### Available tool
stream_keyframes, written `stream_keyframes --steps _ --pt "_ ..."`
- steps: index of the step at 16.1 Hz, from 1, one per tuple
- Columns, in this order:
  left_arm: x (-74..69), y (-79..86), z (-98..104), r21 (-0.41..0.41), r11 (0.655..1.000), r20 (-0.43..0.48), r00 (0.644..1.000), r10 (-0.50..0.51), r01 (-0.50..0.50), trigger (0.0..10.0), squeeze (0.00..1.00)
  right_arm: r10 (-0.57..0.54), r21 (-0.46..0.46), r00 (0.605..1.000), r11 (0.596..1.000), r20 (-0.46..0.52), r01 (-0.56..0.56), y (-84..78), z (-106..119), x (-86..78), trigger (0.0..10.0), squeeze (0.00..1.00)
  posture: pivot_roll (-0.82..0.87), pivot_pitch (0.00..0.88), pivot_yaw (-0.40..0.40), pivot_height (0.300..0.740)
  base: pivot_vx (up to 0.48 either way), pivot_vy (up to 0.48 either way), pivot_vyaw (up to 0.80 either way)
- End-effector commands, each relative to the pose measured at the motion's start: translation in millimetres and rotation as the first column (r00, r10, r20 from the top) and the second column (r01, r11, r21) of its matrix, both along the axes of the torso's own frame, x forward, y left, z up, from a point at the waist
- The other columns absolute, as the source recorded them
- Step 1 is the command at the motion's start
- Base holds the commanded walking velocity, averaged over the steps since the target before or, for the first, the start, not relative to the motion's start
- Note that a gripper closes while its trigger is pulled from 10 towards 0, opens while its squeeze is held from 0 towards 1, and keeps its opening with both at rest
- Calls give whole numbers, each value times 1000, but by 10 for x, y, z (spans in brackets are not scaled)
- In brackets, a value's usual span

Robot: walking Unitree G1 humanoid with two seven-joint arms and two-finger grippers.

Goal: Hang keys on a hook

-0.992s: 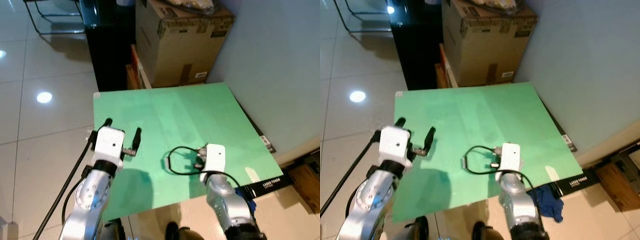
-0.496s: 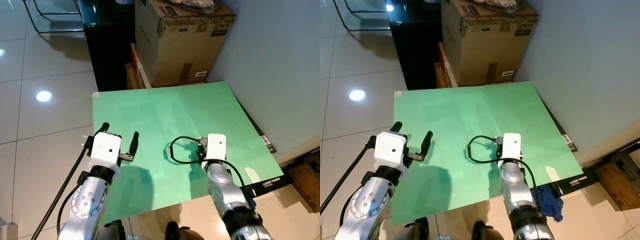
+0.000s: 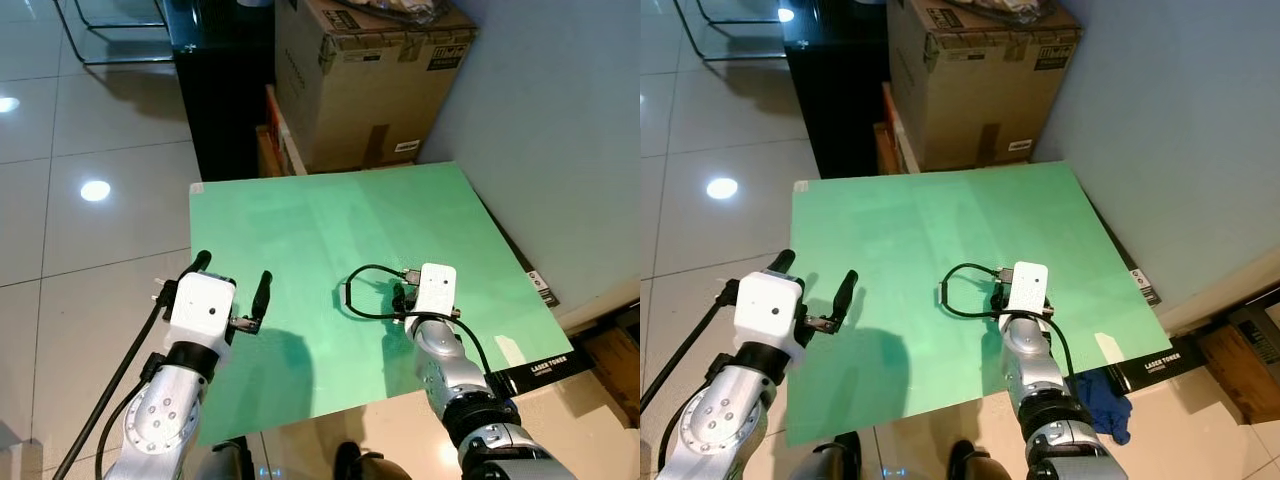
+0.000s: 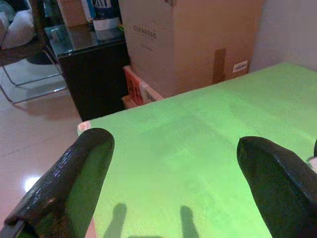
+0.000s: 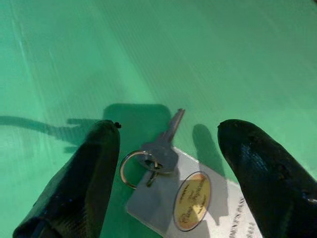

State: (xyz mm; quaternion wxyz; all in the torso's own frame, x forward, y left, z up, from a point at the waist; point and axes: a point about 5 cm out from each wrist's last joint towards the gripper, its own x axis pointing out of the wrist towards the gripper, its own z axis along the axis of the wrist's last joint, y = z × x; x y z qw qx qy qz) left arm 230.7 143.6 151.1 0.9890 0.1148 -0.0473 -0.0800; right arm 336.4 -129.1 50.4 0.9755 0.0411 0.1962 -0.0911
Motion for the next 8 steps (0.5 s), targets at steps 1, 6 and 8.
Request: stream_keyframes --steps 1,6,8 --pt "-30 -17 2 -3 1000 -11 1000 -9 9 10000 0 -2 32 1000 999 -24 2 20 -46 -24 10000 0 121 310 -108 740 0 0 0" --pt "-41 -33 0 -10 1000 -19 1000 -14 14 10000 0 18 154 995 988 -96 -3 219 -120 -60 10000 0 117 317 -108 740 0 0 0" --pt "-54 -27 3 -9 1000 -22 1000 -17 17 10000 0 7 181 992 983 -128 16 231 -149 -76 10000 0 115 321 -107 740 0 0 0"
